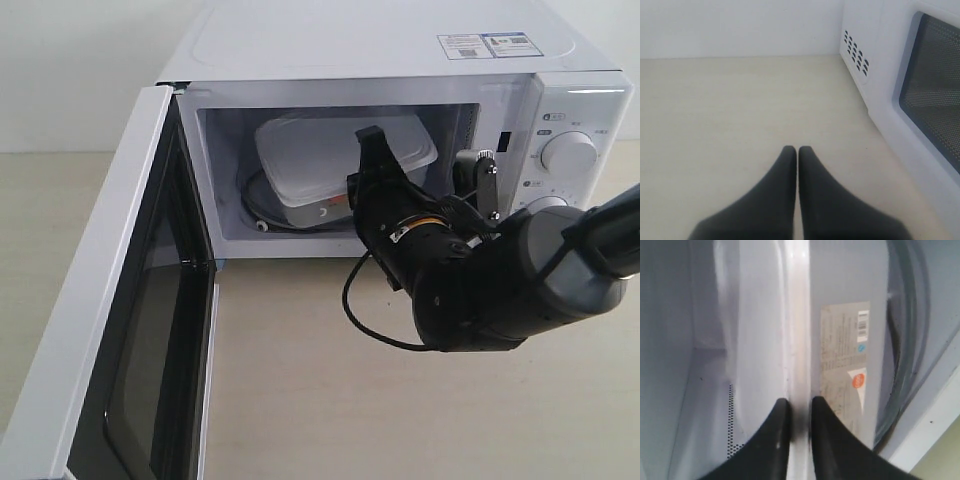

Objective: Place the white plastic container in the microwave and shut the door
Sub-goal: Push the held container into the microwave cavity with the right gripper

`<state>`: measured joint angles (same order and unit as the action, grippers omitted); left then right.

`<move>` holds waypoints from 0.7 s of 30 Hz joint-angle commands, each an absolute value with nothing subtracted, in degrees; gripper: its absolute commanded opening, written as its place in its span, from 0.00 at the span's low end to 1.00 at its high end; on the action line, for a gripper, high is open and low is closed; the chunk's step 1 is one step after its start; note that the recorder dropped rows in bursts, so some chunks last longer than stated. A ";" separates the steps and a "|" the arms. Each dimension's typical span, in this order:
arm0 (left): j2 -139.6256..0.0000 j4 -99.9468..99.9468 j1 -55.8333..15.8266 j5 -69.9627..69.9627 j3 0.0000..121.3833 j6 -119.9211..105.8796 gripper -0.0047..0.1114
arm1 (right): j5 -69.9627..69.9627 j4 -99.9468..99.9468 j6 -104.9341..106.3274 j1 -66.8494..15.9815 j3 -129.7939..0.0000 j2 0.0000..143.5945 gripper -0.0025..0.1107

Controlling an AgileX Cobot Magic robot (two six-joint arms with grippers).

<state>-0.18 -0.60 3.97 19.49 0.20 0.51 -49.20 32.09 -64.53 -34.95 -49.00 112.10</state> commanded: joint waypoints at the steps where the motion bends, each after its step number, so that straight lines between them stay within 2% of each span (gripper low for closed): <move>1: 0.00 -0.66 4.12 19.29 0.00 0.41 0.07 | -49.31 31.09 -64.04 -34.73 -49.29 112.10 0.14; 11: 0.00 -0.66 4.12 19.29 0.00 0.41 0.07 | -49.14 29.65 -63.61 -34.73 -49.29 112.63 0.15; 13: 0.00 -0.66 4.12 19.29 0.00 0.41 0.07 | -49.37 28.27 -64.02 -34.73 -49.29 112.63 0.20; 18: 0.00 -0.66 4.12 19.29 0.00 0.41 0.07 | -49.49 22.31 -63.90 -34.73 -49.29 112.52 0.42; 21: 0.00 -0.66 4.12 19.29 0.00 0.41 0.07 | -49.49 18.66 -63.53 -34.73 -48.86 112.52 0.46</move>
<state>-0.18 -0.60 3.97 19.49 0.20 0.51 -48.75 22.58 -64.46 -34.95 -49.05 112.57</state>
